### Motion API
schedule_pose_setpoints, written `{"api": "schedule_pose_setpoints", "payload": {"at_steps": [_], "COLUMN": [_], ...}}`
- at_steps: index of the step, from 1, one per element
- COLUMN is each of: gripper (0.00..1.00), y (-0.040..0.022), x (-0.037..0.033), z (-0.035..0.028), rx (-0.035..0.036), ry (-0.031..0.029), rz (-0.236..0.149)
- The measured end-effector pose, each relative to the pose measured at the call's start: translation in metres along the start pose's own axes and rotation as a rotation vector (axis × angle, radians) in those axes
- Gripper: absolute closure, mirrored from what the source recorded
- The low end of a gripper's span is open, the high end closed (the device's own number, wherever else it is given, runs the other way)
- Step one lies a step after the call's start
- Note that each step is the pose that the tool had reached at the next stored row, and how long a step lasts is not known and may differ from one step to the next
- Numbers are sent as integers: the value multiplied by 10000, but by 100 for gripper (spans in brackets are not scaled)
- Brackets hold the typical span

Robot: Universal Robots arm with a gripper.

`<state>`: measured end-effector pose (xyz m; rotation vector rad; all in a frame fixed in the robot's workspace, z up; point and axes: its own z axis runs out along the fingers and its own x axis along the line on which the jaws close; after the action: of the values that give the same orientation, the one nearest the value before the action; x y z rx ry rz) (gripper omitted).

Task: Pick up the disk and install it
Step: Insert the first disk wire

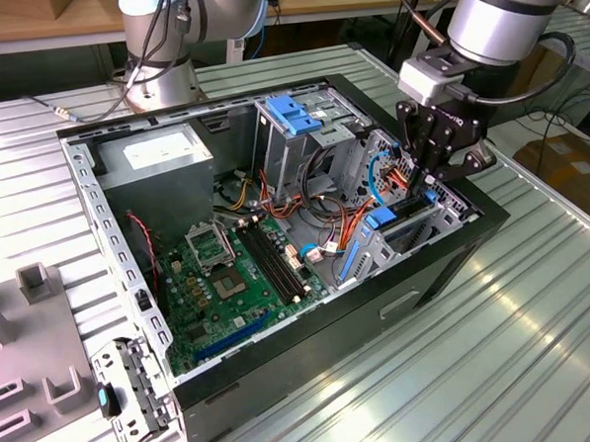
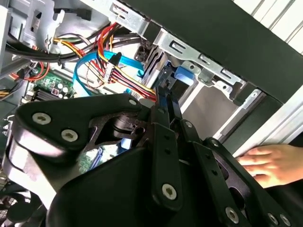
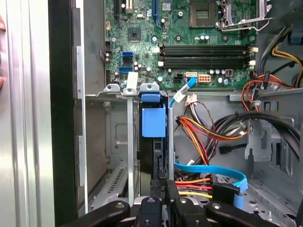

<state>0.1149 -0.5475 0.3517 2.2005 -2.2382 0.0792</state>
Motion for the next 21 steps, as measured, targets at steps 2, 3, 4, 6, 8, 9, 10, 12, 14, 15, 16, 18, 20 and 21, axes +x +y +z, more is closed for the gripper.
{"api": "schedule_pose_setpoints", "payload": {"at_steps": [2, 3, 4, 6, 8, 9, 10, 12, 14, 15, 16, 18, 20, 21], "gripper": [84, 84, 84, 84, 84, 84, 84, 84, 84, 84, 84, 84, 84, 84], "y": [-1, -2, -4, -7, -13, -17, -21, -26, -26, -27, -27, -27, -26, -27], "x": [1, 2, 3, 7, 8, 8, 8, 11, 19, 22, 24, 28, 28, 28], "z": [8, 9, 10, 11, 17, 20, 22, 25, 27, 27, 29, 34, 40, 42], "rx": [-1, 0, 2, 1, 0, 0, 0, 0, 0, 0, 0, 0, -1, -1], "ry": [-27, -29, -30, -44, -48, -49, -50, -55, -57, -58, -60, -59, -58, -58], "rz": [2, 15, 39, 182, 186, 185, 186, 189, 190, 189, 189, 192, 213, 219]}}
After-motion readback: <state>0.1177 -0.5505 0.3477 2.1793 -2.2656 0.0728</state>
